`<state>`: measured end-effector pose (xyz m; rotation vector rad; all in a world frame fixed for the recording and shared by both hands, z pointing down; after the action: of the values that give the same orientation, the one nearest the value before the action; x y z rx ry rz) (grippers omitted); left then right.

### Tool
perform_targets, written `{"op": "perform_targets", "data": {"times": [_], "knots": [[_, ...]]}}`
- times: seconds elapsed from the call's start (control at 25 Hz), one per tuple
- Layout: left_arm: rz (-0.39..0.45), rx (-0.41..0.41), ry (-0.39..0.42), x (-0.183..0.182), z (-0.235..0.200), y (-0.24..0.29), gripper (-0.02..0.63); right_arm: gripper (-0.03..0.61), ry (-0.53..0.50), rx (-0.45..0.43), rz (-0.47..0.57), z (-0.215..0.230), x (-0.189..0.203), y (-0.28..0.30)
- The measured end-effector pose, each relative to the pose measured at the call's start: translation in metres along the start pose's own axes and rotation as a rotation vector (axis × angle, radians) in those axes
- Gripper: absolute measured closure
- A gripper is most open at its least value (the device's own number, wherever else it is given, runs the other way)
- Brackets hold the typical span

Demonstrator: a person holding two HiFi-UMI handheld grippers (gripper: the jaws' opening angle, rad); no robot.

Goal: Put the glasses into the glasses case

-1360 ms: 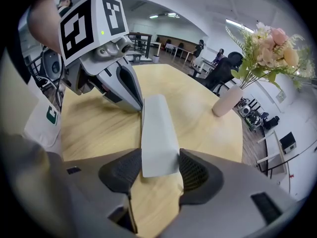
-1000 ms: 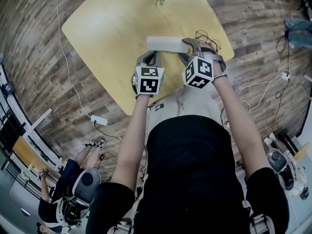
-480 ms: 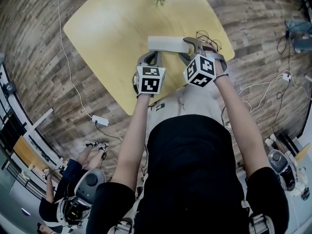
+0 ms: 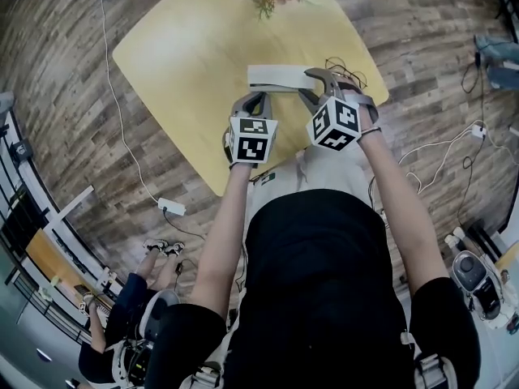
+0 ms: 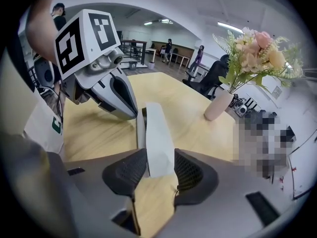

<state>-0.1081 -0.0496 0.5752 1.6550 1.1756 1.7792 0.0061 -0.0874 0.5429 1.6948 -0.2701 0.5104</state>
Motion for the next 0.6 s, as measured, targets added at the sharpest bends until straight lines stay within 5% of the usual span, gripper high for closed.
{"op": "perform_targets", "data": {"times": [0.6], "knots": [[0.032,0.003,-0.001,-0.003,0.010,-0.021,0.590,0.426,0.052,0.055,0.021,0.015,-0.001,-0.012]]}}
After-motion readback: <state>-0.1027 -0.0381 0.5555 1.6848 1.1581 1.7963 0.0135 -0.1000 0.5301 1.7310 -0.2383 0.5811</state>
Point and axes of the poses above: the fingertips, and each gripper's own axes: y forward along the fingers, z to its right, x out of its underside, the point moved 5 cm from there along -y, backward along the fingers, and after that the axes turned 8 degrees about -x, right-handed, at the moved point
